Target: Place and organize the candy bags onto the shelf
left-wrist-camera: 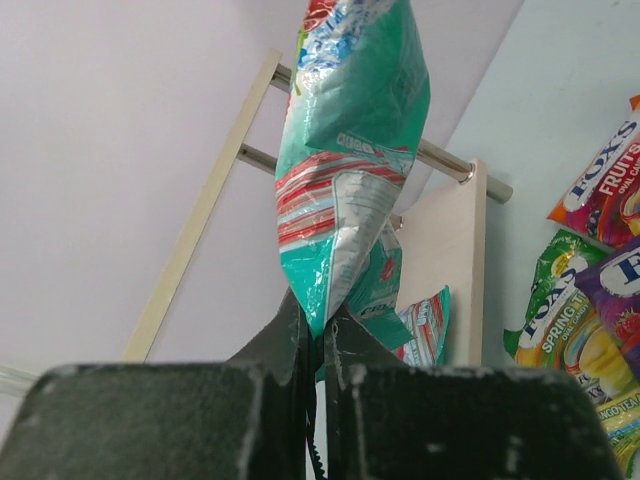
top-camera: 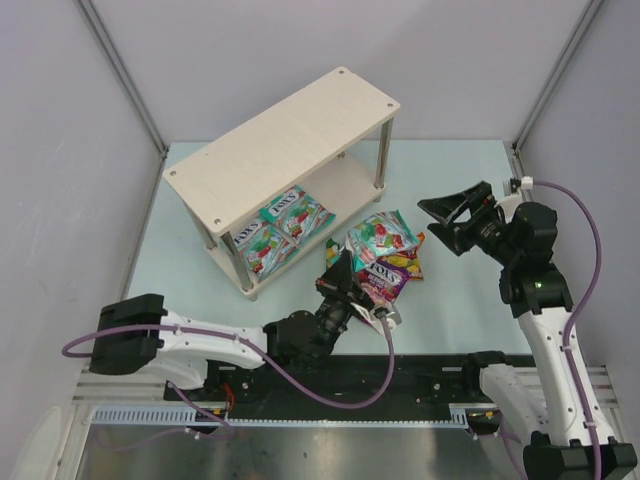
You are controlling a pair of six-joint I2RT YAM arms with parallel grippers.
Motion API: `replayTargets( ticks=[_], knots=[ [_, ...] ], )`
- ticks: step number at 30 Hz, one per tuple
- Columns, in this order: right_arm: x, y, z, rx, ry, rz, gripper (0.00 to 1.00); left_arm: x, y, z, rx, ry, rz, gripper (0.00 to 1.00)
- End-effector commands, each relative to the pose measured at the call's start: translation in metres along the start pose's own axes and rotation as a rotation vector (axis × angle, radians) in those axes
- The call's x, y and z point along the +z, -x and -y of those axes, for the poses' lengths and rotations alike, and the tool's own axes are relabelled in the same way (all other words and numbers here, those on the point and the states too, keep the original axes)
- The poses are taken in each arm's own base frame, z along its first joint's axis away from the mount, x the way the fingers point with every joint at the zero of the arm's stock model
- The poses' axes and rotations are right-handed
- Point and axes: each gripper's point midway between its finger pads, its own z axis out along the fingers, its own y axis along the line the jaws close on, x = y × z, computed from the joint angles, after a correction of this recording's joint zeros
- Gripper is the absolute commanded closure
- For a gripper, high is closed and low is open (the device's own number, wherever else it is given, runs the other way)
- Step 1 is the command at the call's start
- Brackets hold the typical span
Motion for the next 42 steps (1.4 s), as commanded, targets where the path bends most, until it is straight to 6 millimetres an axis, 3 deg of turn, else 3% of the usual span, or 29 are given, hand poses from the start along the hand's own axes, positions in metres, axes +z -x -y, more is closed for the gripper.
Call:
replayTargets(
  ticks=[1,12,23,32,38,41,42],
  knots=[
    [0.001,-0.007,-0.029,-0.011,0.131,-0.122,0.1,-0.001,0.011,-0.016,-0.026,0.073,0.038,1.0],
    [0.0,-0.034,-0.011,-0.007,0.097,-0.303,0.16,0.003,0.02,-0.015,0.022,0.088,0.067,1.0],
    [-0.009,-0.05,-0.016,-0.009,0.122,-0.38,0.28,0.011,0.027,-0.006,0.038,0.084,0.079,1.0],
    [0.001,-0.075,-0.016,-0.026,0.126,-0.478,0.3,0.016,0.037,-0.009,0.043,0.1,0.095,1.0],
    [0.009,-0.077,-0.014,-0.04,0.119,-0.48,0.31,0.017,0.041,-0.01,0.04,0.106,0.1,1.0],
    [0.011,-0.076,-0.014,-0.04,0.124,-0.48,0.39,0.015,0.04,-0.009,0.037,0.106,0.097,1.0],
    [0.011,-0.077,-0.014,-0.04,0.126,-0.483,0.48,0.015,0.04,-0.009,0.038,0.108,0.097,1.0]
  ],
)
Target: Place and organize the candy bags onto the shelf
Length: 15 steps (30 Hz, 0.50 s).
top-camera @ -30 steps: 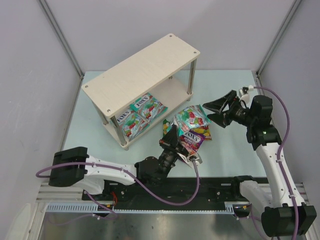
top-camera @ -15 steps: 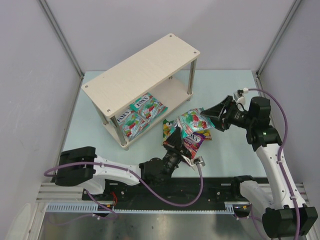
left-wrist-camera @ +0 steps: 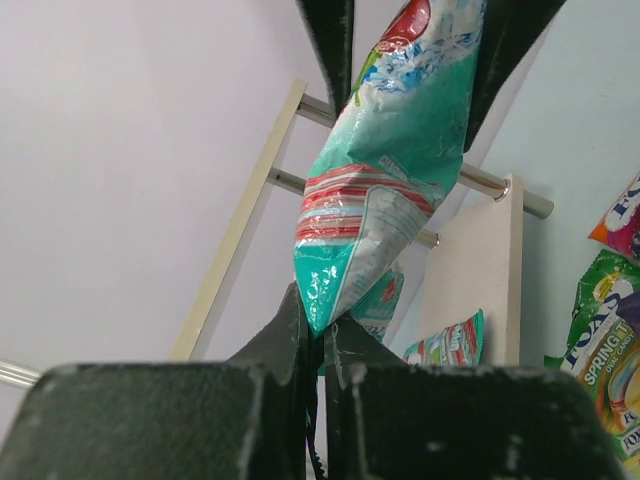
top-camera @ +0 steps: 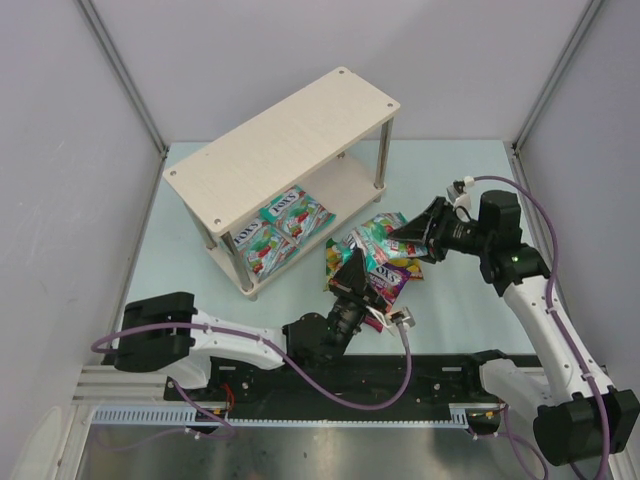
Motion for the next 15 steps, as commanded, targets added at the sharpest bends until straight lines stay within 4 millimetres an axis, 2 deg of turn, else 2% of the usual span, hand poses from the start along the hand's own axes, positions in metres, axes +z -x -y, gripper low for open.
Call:
replayTargets(
  ticks=[1,2,3,5,6,7,8,9,10,11,13,14,15],
  knots=[
    [-0.003,0.001,-0.026,-0.076,0.076,-0.01,0.53,0.003,0.018,-0.021,-0.085,0.065,0.055,1.0],
    [-0.004,0.002,-0.026,-0.08,0.075,-0.005,0.58,0.003,0.017,-0.023,-0.093,0.073,0.051,1.0],
    [-0.004,0.003,-0.027,-0.085,0.076,0.002,0.68,0.002,0.016,-0.023,-0.094,0.076,0.048,1.0],
    [-0.01,0.007,-0.029,-0.102,0.08,0.034,0.81,0.0,0.011,-0.025,-0.109,0.088,0.031,1.0],
    [-0.012,0.009,-0.028,-0.103,0.077,0.048,0.92,0.0,0.01,-0.027,-0.118,0.097,0.024,1.0],
    [-0.015,0.012,-0.029,-0.108,0.079,0.064,0.96,-0.002,0.005,-0.026,-0.122,0.1,0.003,1.0],
    [-0.023,0.017,-0.032,-0.124,0.086,0.101,1.0,-0.003,0.002,-0.03,-0.145,0.117,-0.009,0.95],
    [-0.026,0.021,-0.033,-0.132,0.084,0.129,1.0,-0.004,-0.002,-0.032,-0.16,0.126,-0.025,0.87],
    [-0.029,0.024,-0.034,-0.141,0.083,0.153,1.0,-0.006,-0.01,-0.035,-0.189,0.142,-0.075,0.76],
    [-0.034,0.03,-0.033,-0.145,0.078,0.183,1.0,-0.008,-0.013,-0.041,-0.229,0.165,-0.095,0.45],
    [-0.04,0.035,-0.033,-0.168,0.063,0.239,1.0,-0.01,-0.02,-0.049,-0.288,0.192,-0.143,0.18],
    [-0.041,0.037,-0.03,-0.166,0.046,0.256,1.0,-0.014,-0.028,-0.052,-0.327,0.206,-0.197,0.01],
    [-0.044,0.042,-0.027,-0.175,0.02,0.302,1.0,-0.015,-0.031,-0.057,-0.37,0.221,-0.22,0.0]
  ],
)
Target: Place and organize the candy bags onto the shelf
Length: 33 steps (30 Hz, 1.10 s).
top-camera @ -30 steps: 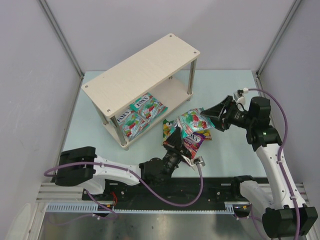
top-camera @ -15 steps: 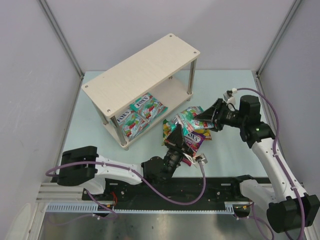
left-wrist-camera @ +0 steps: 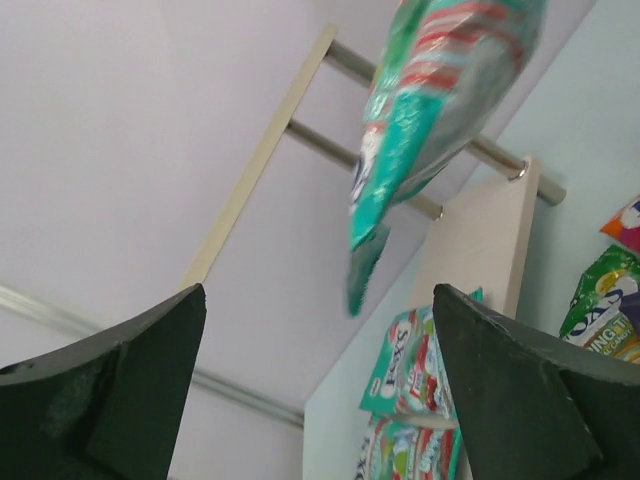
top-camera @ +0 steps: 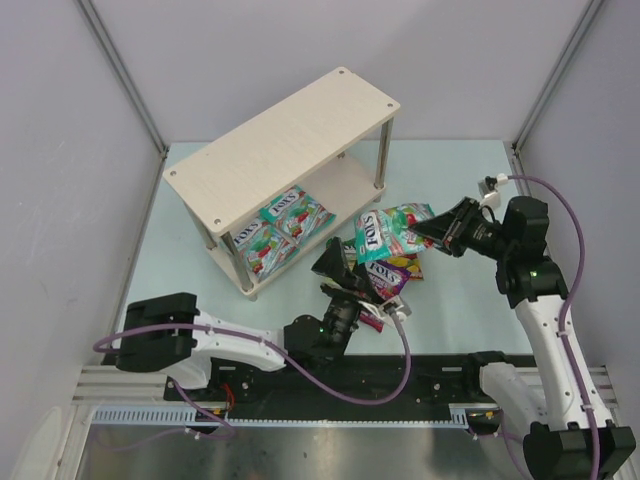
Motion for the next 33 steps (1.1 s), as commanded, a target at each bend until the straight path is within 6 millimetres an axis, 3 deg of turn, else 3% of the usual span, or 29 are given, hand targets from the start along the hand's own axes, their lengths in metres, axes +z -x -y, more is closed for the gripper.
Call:
replayTargets(
  ticks=[1,4,6,7,8,9,11,13,15,16,18,19,21,22,23,24,26,27,28,29,30,32,33],
  knots=[
    [-0.014,0.025,-0.014,-0.109,-0.014,0.165,1.0,-0.006,-0.018,-0.059,-0.34,0.172,-0.166,0.0],
    [-0.022,0.039,-0.007,-0.119,-0.082,0.281,1.0,-0.013,-0.023,-0.085,-0.46,0.183,-0.23,0.0],
    [-0.023,0.052,0.004,-0.1,-0.132,0.376,1.0,-0.013,-0.014,-0.089,-0.602,0.155,-0.223,0.0],
    [-0.028,0.055,-0.001,-0.083,-0.11,0.424,1.0,-0.011,-0.007,-0.087,-0.494,0.053,-0.235,0.0],
    [-0.031,0.069,-0.001,-0.08,-0.111,0.518,1.0,-0.012,0.001,-0.097,-0.765,0.028,-0.216,0.0],
    [-0.026,0.066,0.01,-0.058,-0.122,0.536,1.0,-0.007,0.017,-0.102,-0.833,-0.081,-0.146,0.0],
    [-0.029,0.08,0.01,-0.032,-0.101,0.65,1.0,-0.009,0.022,-0.138,-0.968,-0.127,-0.127,0.0],
    [-0.015,0.073,0.019,-0.01,-0.095,0.646,1.0,-0.009,0.027,-0.172,-0.99,-0.122,-0.108,0.0],
    [0.001,0.078,0.029,0.007,-0.109,0.694,1.0,-0.009,0.031,-0.187,-1.015,-0.128,-0.111,0.0],
    [0.013,0.073,0.013,-0.015,-0.041,0.688,1.0,-0.01,0.034,-0.204,-1.024,-0.138,-0.106,0.0],
    [0.034,0.076,0.03,-0.013,-0.09,0.728,1.0,-0.012,0.037,-0.215,-1.066,-0.146,-0.099,0.0],
    [0.04,0.079,0.017,-0.024,-0.037,0.76,1.0,-0.014,0.037,-0.224,-1.085,-0.151,-0.09,0.0],
    [0.066,0.072,0.027,-0.049,-0.064,0.781,1.0,-0.018,0.036,-0.237,-1.136,-0.145,-0.074,0.0],
    [0.071,0.077,0.015,-0.054,-0.008,0.815,1.0,-0.02,0.035,-0.244,-1.152,-0.144,-0.068,0.0],
    [0.082,0.074,0.015,-0.056,-0.006,0.822,1.0,-0.021,0.035,-0.248,-1.173,-0.146,-0.061,0.0],
    [0.099,0.072,0.03,-0.073,-0.041,0.816,1.0,-0.023,0.034,-0.254,-1.189,-0.144,-0.058,0.0],
    [0.11,0.078,0.022,-0.07,0.016,0.871,1.0,-0.026,0.031,-0.268,-1.227,-0.135,-0.054,0.0],
    [0.129,0.072,0.036,-0.09,-0.016,0.858,1.0,-0.027,0.031,-0.272,-1.238,-0.134,-0.052,0.0],
    [0.132,0.075,0.026,-0.093,0.032,0.887,1.0,-0.03,0.029,-0.281,-1.253,-0.134,-0.045,0.0],
    [0.136,0.079,0.021,-0.1,0.045,0.913,1.0,-0.031,0.028,-0.284,-1.266,-0.134,-0.039,0.0],
    [0.155,0.072,0.035,-0.122,0.013,0.896,1.0,-0.033,0.028,-0.287,-1.274,-0.136,-0.034,0.0],
    [0.167,0.08,0.024,-0.136,0.051,0.928,1.0,-0.036,0.024,-0.292,-1.29,-0.131,-0.029,0.0],
    [0.179,0.077,0.032,-0.138,0.046,0.921,1.0,-0.036,0.024,-0.289,-1.282,-0.138,-0.034,0.0]
  ],
)
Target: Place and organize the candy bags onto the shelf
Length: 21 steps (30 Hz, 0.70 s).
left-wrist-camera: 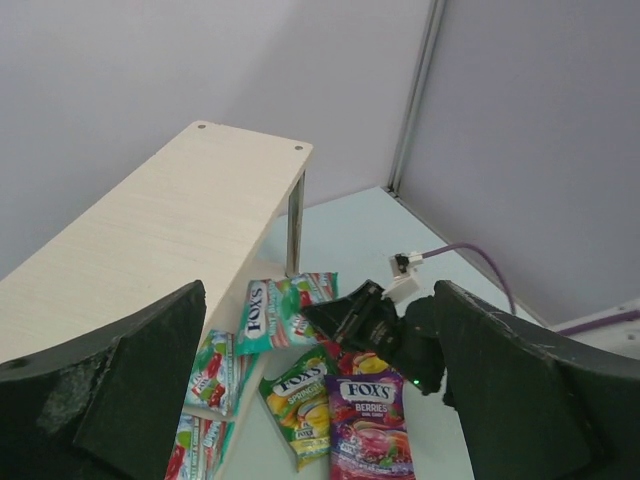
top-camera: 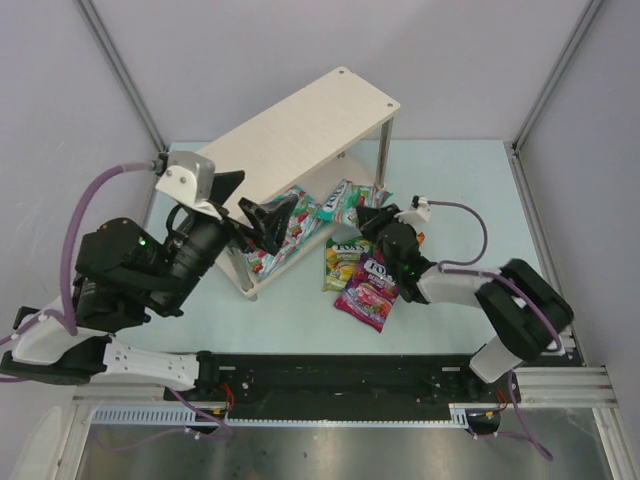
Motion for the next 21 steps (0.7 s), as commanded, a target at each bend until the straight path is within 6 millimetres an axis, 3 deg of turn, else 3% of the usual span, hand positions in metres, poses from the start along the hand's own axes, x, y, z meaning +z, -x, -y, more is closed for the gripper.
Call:
replayTargets(
  ticks=[1,3,4,6,10,17,21],
  knots=[
    [0.033,0.03,-0.059,0.096,0.172,0.234,1.0,-0.013,0.015,-0.015,-0.067,-0.011,0.016,0.0],
    [0.044,0.031,-0.068,0.106,0.197,0.261,1.0,-0.013,0.01,-0.013,-0.056,-0.016,0.0,0.0],
    [0.052,0.022,-0.061,0.102,0.187,0.263,1.0,-0.013,0.008,-0.012,-0.052,-0.017,-0.004,0.0],
    [0.062,0.024,-0.07,0.109,0.203,0.284,1.0,-0.013,0.005,-0.013,-0.045,-0.016,-0.009,0.0],
    [0.083,0.018,-0.068,0.114,0.186,0.294,1.0,-0.016,0.006,-0.017,-0.052,-0.01,-0.002,0.0],
    [0.109,0.001,-0.048,0.117,0.128,0.281,1.0,-0.018,0.001,-0.023,-0.045,0.009,-0.001,0.0],
    [0.119,-0.007,-0.026,0.123,0.062,0.291,1.0,-0.019,-0.001,-0.025,-0.05,0.013,0.001,0.0]
  ],
)
